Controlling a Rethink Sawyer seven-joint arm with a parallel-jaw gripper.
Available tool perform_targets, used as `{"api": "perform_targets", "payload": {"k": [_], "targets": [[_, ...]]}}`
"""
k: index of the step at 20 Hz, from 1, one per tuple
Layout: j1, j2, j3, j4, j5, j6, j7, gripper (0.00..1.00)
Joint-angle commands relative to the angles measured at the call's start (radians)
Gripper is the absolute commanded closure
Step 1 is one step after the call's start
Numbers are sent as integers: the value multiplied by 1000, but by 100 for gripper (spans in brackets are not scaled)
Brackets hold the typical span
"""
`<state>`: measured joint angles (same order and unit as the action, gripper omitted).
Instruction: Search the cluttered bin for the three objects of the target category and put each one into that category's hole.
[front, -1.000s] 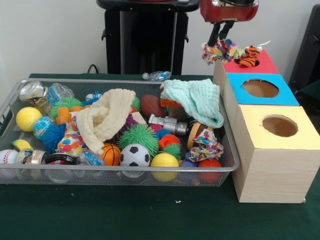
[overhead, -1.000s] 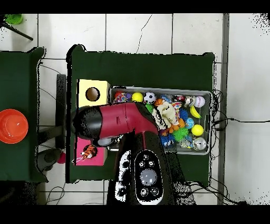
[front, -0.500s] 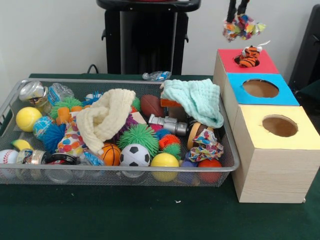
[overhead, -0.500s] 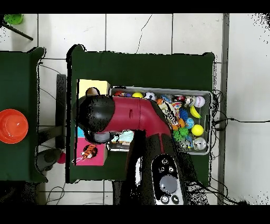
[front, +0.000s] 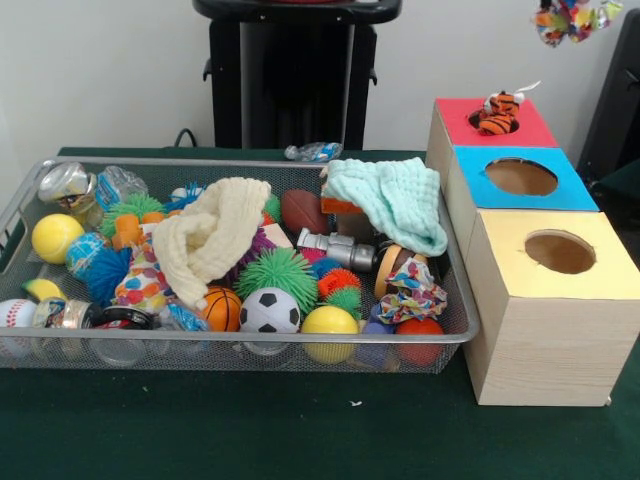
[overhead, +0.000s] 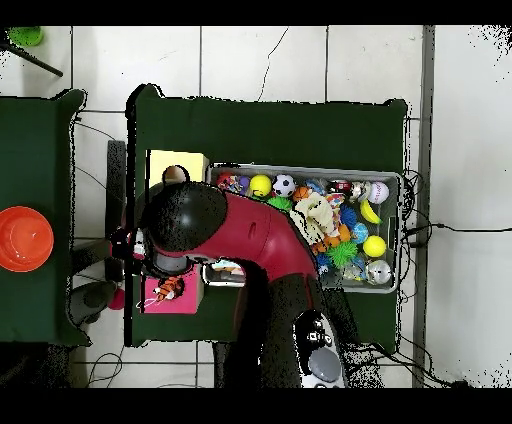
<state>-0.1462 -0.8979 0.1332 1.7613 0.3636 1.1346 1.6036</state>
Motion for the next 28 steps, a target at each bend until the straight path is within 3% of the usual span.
{"api": "perform_targets", "payload": {"k": [1,3,7,18,28], "targets": [[3,20,78,196,126,-176,60,100],[5,29,78,219,120,-217,30,100],[-3,68,76,230,30,-269,-20,100],[-24,169,62,203,-149,-400,-16,100],[-48,128,93,228,-109,-286,35,100]]}}
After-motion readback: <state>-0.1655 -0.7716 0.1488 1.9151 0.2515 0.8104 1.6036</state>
